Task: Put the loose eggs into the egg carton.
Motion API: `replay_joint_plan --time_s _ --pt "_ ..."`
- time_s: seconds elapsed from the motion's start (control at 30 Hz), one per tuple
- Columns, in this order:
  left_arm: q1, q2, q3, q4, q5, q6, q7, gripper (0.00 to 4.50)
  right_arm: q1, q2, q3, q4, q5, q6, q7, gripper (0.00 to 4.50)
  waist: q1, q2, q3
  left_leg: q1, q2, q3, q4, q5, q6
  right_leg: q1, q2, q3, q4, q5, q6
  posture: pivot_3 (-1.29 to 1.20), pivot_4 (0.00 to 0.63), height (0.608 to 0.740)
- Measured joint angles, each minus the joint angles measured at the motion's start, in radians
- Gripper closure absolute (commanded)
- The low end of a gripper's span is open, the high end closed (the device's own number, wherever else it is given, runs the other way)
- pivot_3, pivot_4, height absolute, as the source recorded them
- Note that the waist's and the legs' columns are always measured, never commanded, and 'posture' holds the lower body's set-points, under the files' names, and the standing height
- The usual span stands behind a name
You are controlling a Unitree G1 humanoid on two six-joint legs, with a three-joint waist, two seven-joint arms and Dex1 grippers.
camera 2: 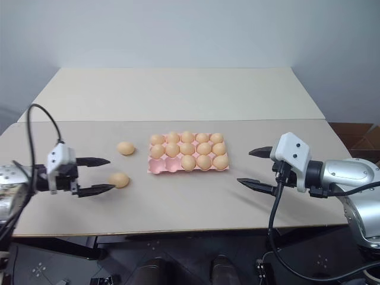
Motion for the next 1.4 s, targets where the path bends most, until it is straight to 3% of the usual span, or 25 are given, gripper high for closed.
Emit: replay_joint_plan --time_s 0.1,0.2,0.4,0.43,0.7,0.87,1.23,1.4 --pt "-0.038 -0.018 -0.049 0.056 0.04 -0.033 -0.005 0.0 0.002 -0.001 -0.015 -0.019 0.014 0.011 -0.013 0.04 0.0 0.0 0.0 0.0 0.0 0.0 0.0 0.0 0.0 0.0 0.0 0.0 0.0 0.0 0.0 0.0 0.15 0.74" --pt "-0.087 -0.058 -0.078 0.142 0.087 -0.072 0.027 0.58 0.005 -0.004 -0.03 -0.035 0.018 0.021 -0.026 0.0 0.004 0.0 0.0 0.0 0.0 -0.001 0.001 0.0 0.0 0.001 0.0 0.0 0.0 0.001 0.001 0.0 0.15 0.74" --pt "-0.093 -0.069 -0.103 0.16 0.115 -0.085 0.026 2.49 0.032 -0.013 -0.063 -0.066 0.054 0.057 -0.042 0.0 0.004 -0.001 0.0 -0.001 0.0 -0.001 0.001 0.0 0.0 0.001 0.0 0.0 0.0 0.001 0.001 0.0 0.15 0.74" --pt "-0.093 -0.069 -0.103 0.16 0.114 -0.085 0.018 2.63 0.033 -0.013 -0.068 -0.067 0.054 0.059 -0.047 0.0 0.003 -0.001 0.0 0.0 0.0 -0.001 0.001 0.0 0.0 0.001 0.0 0.0 0.0 0.001 0.001 0.0 0.15 0.74" --pt "-0.133 -0.074 -0.068 0.031 -0.023 0.076 -0.008 2.63 0.034 -0.014 -0.075 -0.072 0.088 0.093 -0.081 0.0 0.006 -0.001 0.0 -0.001 0.0 -0.005 0.002 0.0 0.0 0.001 -0.001 -0.001 0.001 0.001 0.002 0.0 0.15 0.74" --pt "-0.228 -0.145 -0.077 -0.053 -0.061 0.178 0.042 2.63 0.049 -0.016 -0.08 -0.086 0.092 0.1 -0.096 0.0 0.006 -0.001 -0.001 -0.001 -0.001 -0.006 0.003 0.0 0.0 0.002 -0.001 -0.001 0.001 0.001 0.002 0.0 0.15 0.74" --pt "-0.34 -0.355 -0.247 -0.017 0.079 0.188 0.216 2.63 0.091 -0.017 -0.112 -0.131 0.111 0.131 -0.139 0.0 0.002 -0.001 -0.001 -0.001 -0.001 -0.008 0.003 0.0 0.001 0.002 0.0 0.0 0.0 0.001 0.002 0.0 0.15 0.74" --pt "-0.35 -0.378 -0.257 0.001 0.12 0.181 0.268 1.11 0.097 -0.017 -0.126 -0.149 0.13 0.143 -0.16 0.0 0.003 -0.001 -0.001 -0.001 -0.001 -0.009 0.003 0.0 0.001 0.002 0.0 -0.001 0.001 0.001 0.002 0.0 0.15 0.74"
